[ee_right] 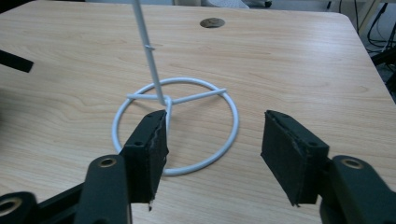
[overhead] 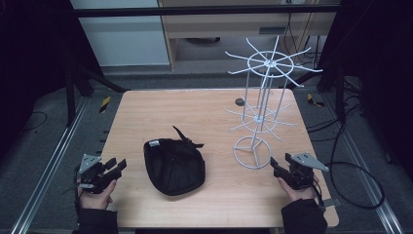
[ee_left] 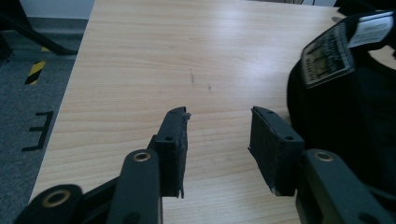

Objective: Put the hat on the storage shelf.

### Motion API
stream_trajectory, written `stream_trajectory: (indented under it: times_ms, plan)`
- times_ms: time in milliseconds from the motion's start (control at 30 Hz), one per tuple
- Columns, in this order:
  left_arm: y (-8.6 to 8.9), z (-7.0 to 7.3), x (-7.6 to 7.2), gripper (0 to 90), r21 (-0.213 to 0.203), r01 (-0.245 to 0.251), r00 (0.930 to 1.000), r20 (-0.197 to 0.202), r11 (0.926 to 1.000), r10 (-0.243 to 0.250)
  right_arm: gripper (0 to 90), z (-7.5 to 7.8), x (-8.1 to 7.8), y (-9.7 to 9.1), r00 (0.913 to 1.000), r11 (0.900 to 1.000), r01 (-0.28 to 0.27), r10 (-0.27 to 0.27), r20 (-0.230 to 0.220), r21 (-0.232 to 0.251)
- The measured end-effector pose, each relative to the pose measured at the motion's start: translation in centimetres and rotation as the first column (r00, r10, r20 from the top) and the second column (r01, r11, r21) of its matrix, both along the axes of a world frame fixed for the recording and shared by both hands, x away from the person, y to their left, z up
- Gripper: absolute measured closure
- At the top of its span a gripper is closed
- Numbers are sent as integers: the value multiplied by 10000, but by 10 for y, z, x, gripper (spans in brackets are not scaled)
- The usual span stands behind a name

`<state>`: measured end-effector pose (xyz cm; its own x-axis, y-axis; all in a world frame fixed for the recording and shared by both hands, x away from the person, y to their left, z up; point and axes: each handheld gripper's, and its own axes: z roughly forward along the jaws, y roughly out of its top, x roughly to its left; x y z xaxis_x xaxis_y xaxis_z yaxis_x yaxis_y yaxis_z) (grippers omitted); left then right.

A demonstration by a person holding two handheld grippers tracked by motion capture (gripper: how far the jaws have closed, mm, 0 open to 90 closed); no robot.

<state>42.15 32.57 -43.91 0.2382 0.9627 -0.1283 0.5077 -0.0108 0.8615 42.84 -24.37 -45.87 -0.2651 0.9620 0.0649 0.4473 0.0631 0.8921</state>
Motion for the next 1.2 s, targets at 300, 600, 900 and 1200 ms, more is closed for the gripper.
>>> stream_trajectory:
  times_ms: [300, 600, 900, 1200]
  plan:
    - [-20, 11, -12, 626, 54, 786, 9963, 337, 9969, -787, 473, 9, -9, 23, 9951, 9951, -984, 984, 97, 3]
    - [-37, 15, -17, 609, 204, 1153, 9926, 372, 9931, -1160, 487, 15, -12, 57, 9760, 9760, -2174, 2175, -55, 134]
    - [-51, 13, -17, 586, 337, 1315, 9910, 223, 9907, -1323, 507, 18, -5, 97, 9490, 9487, -3146, 3151, -136, 301]
    - [-62, 10, -15, 570, 462, 1471, 9890, 112, 9880, -1478, 519, 8, 4, 139, 9265, 9276, -3730, 3737, -448, 234]
